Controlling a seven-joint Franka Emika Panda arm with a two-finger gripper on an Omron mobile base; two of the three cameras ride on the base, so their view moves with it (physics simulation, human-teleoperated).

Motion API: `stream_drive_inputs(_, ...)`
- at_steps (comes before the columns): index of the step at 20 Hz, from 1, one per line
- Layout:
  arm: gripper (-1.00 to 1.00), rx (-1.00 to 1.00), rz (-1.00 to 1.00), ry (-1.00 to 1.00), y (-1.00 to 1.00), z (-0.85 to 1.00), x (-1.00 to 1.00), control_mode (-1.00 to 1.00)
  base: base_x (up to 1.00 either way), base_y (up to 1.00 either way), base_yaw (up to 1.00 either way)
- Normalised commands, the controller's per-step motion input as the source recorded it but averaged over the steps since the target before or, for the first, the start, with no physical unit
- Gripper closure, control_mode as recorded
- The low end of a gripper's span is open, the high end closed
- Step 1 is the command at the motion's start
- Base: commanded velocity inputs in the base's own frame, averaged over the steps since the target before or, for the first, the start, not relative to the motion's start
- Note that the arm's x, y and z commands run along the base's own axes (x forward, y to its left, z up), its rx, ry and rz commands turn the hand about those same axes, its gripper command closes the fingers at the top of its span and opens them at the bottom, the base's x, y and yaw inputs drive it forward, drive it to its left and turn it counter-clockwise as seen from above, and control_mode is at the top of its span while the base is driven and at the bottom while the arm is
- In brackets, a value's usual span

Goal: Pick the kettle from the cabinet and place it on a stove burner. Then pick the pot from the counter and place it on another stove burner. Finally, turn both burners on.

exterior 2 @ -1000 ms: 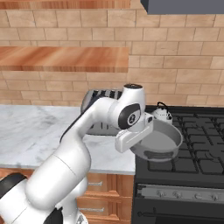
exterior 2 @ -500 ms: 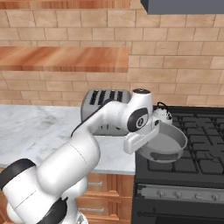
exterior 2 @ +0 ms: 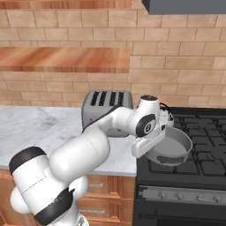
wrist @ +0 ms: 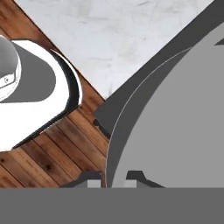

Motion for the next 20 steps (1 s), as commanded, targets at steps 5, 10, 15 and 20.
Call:
stream_drive_inputs(5, 1.0, 0.0, 0.0, 0.0, -0.23, -0.24, 0.22, -1.0, 0.0, 0.0, 0.0)
stream_drive_inputs(10, 1.0, 0.0, 0.0, 0.0, -0.19, -0.17, 0.24, -1.0, 0.0, 0.0, 0.0)
stream_drive_inputs(15, 1.0, 0.0, 0.0, 0.0, -0.11, -0.13, 0.24, -1.0, 0.0, 0.0, 0.0)
stream_drive_inputs(20, 1.0, 0.0, 0.0, 0.0, -0.11, -0.13, 0.19, -1.0, 0.0, 0.0, 0.0)
